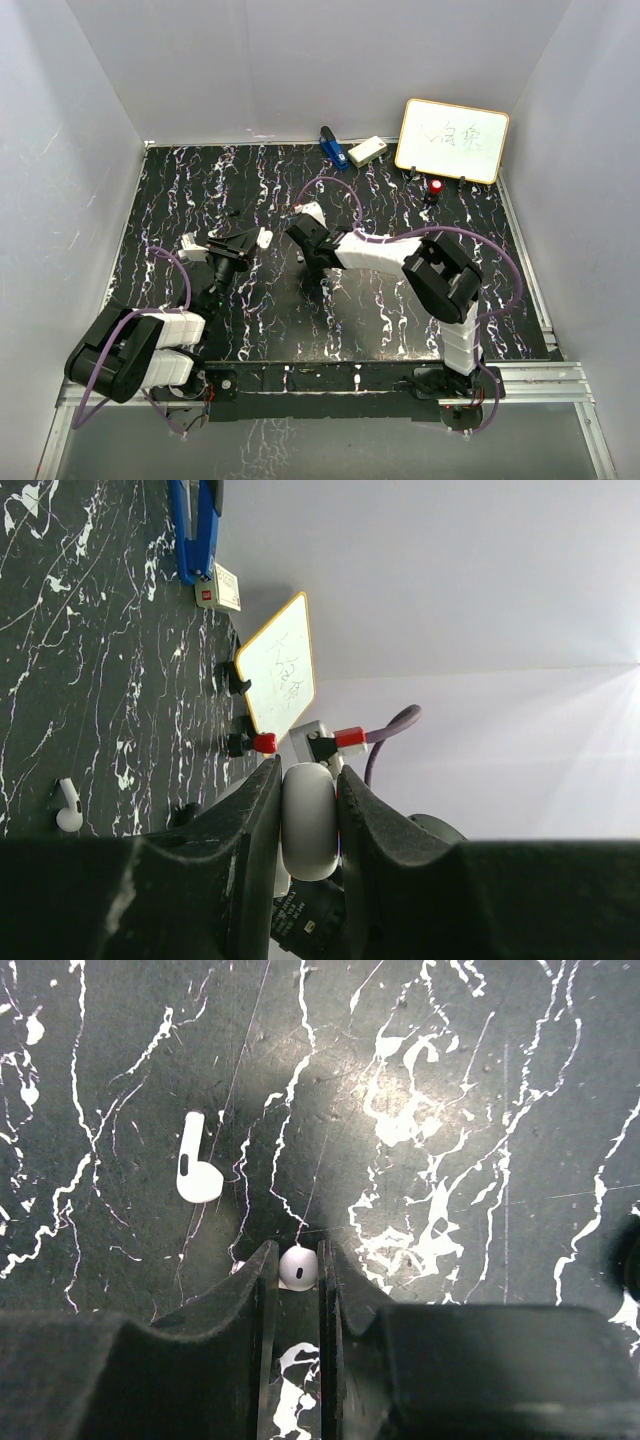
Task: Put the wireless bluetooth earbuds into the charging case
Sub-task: Adjust the earbud at the center of the board.
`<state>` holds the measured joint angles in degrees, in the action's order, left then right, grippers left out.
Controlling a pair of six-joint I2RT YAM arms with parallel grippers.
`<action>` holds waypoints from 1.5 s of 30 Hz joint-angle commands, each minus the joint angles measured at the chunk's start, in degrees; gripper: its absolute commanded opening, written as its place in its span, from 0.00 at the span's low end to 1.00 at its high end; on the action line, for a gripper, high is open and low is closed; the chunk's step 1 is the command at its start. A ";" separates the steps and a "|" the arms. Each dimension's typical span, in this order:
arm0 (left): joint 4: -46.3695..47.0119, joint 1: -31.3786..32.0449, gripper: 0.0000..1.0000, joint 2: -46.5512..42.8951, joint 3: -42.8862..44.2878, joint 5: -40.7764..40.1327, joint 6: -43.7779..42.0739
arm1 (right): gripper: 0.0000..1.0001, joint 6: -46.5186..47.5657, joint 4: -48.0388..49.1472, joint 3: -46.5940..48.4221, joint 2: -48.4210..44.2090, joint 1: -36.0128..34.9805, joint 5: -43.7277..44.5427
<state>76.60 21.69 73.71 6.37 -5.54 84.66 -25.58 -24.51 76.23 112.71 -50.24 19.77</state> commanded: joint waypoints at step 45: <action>-5.92 -0.27 0.00 1.91 6.21 2.10 2.96 | 0.00 42.14 47.47 -33.40 -27.25 13.03 -31.36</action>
<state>69.56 21.69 77.14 12.95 -3.44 87.61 13.63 12.80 42.92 87.59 -39.97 -0.64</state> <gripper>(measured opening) 0.250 0.173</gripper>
